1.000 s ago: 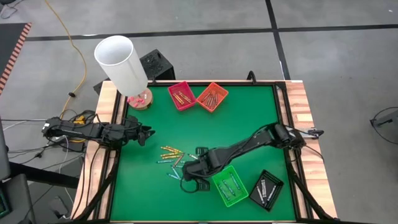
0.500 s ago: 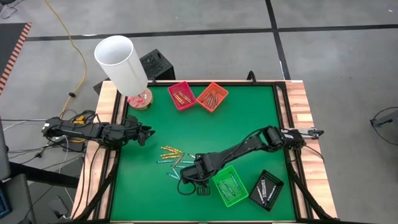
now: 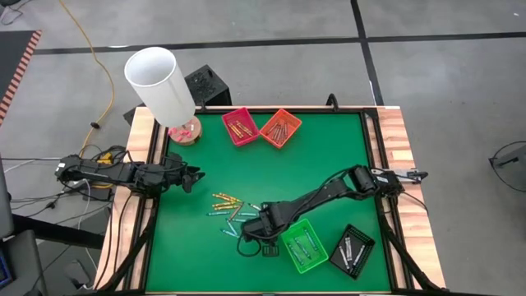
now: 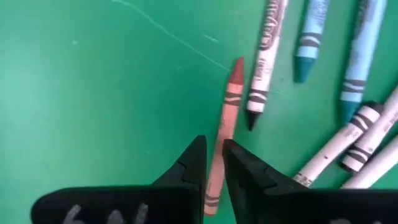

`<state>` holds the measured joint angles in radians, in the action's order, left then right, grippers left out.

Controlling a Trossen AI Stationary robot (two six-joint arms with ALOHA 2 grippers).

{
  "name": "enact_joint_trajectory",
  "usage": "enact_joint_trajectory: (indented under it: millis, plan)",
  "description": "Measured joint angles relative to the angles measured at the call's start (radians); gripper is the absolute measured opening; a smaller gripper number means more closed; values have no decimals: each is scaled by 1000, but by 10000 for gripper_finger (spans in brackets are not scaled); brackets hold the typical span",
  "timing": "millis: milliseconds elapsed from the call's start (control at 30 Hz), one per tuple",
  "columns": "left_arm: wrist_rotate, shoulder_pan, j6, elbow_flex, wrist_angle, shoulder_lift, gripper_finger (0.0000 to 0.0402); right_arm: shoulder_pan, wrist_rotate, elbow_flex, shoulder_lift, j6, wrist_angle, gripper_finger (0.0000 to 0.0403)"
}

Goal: Sort crayons
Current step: Put the brown crayon into the orange bin

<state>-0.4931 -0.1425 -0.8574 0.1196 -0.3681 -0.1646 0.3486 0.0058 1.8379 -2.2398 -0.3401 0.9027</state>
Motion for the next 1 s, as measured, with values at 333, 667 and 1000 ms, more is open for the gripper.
enact_joint_trajectory:
  millis: [333,667,1000]
  plan:
    - [-9,0,0,0,0,0,215,-5,1,-9,-3,-10,-8,73]
    - [-10,0,0,0,0,0,215,-3,23,-9,-4,-9,-8,17]
    - [-10,0,1,0,0,0,215,7,28,-5,-4,-3,-6,3]
